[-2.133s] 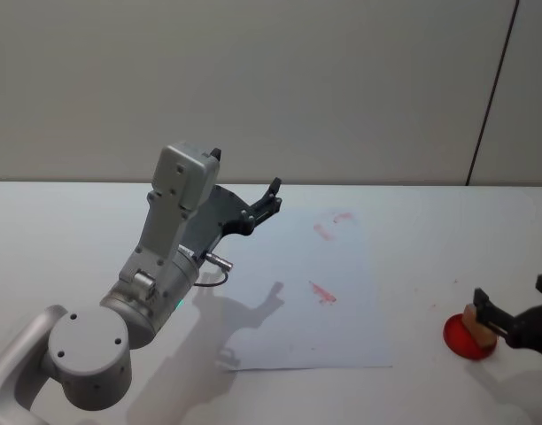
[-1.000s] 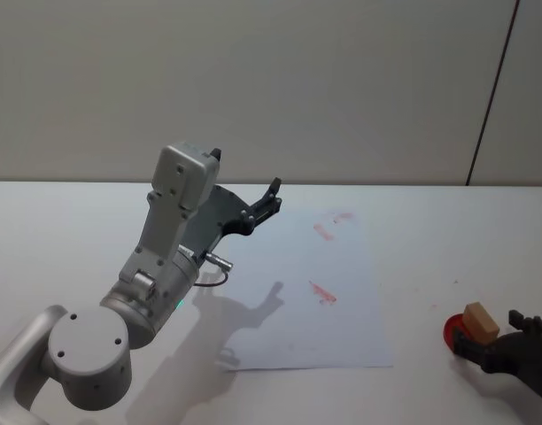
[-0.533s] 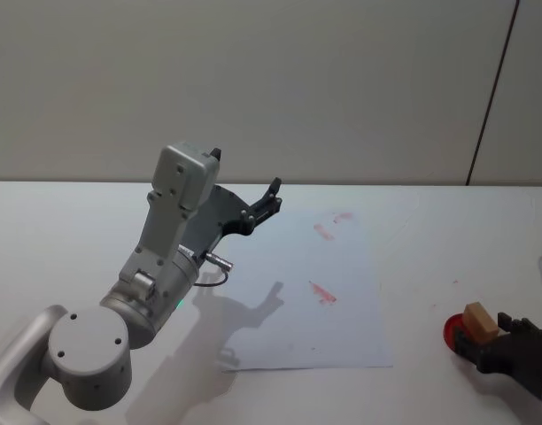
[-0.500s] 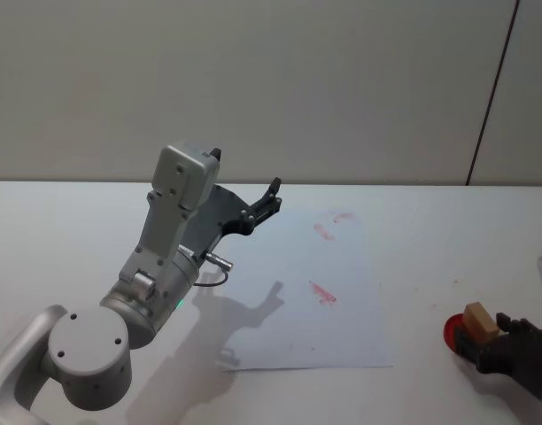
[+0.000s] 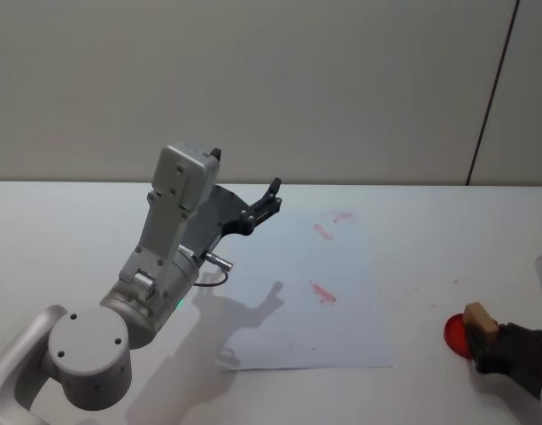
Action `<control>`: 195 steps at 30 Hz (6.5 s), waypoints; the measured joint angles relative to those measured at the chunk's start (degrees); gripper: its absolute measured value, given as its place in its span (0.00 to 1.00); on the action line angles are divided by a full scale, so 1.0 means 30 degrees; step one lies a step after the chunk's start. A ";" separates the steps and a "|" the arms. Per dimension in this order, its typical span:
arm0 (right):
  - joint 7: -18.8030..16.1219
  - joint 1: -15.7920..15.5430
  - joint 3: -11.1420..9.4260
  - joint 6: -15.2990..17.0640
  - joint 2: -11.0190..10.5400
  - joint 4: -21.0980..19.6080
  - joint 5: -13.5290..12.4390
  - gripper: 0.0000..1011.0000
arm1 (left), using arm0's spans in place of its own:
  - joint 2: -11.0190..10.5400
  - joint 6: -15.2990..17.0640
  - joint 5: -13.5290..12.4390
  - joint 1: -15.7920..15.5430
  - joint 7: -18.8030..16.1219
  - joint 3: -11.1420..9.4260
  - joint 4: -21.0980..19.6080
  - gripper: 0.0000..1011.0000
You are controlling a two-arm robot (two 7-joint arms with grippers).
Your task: Use the one hand to pick up the stamp and affix it onto the A4 paper.
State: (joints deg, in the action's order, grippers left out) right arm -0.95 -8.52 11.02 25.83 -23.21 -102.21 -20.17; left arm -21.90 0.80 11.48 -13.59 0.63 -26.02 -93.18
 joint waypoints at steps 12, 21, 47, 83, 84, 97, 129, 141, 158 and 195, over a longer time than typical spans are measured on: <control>-0.0026 0.0020 0.0014 0.0015 0.0020 0.0031 0.0030 0.22 | 0.0001 0.0000 0.0000 0.0000 0.0000 0.0000 0.0001 0.99; 0.0209 0.0011 -0.0036 0.0301 0.0046 0.0023 0.0112 0.22 | 0.0000 0.0000 0.0000 0.0000 0.0000 0.0000 0.0000 0.99; 0.0986 -0.0049 -0.0244 0.0552 0.0236 0.0474 0.0767 0.22 | 0.0001 0.0000 0.0000 -0.0001 -0.0001 0.0000 0.0000 0.99; -0.4225 0.2748 0.0155 -0.1777 0.1673 -0.1479 -0.1609 0.22 | 0.0000 0.0000 0.0000 -0.0001 -0.0001 0.0001 0.0001 0.99; -0.4528 0.2940 0.0326 -0.1534 0.1799 -0.1292 -0.1427 0.22 | 0.0000 0.0000 0.0000 0.0000 -0.0001 0.0001 0.0001 0.99; -0.6703 0.4355 0.1732 0.0034 0.2754 0.0679 0.1103 0.22 | 0.0000 0.0000 0.0000 -0.0001 -0.0001 0.0000 0.0000 0.99; -0.7603 0.5773 0.3737 -0.0008 0.3901 0.5282 0.6170 0.22 | 0.0001 0.0000 0.0001 -0.0001 -0.0001 0.0000 0.0001 0.99; -0.7127 0.5659 0.3846 -0.0121 0.3993 0.5535 0.6029 0.22 | 0.0002 0.0000 0.0000 -0.0001 -0.0001 0.0000 0.0001 0.99; -0.6552 0.5687 0.3623 -0.1306 0.4048 0.4343 0.4819 0.22 | 0.0001 -0.0001 0.0000 -0.0001 -0.0001 0.0000 0.0001 0.99; -0.2335 0.3171 0.0650 0.0061 0.0780 -0.1306 0.1001 0.22 | 0.0000 0.0000 0.0000 -0.0001 -0.0001 0.0000 0.0001 0.99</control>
State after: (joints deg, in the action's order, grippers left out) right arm -7.96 0.99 12.97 26.02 -20.87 -106.13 -17.17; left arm -21.89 0.80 11.48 -13.59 0.62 -26.02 -93.17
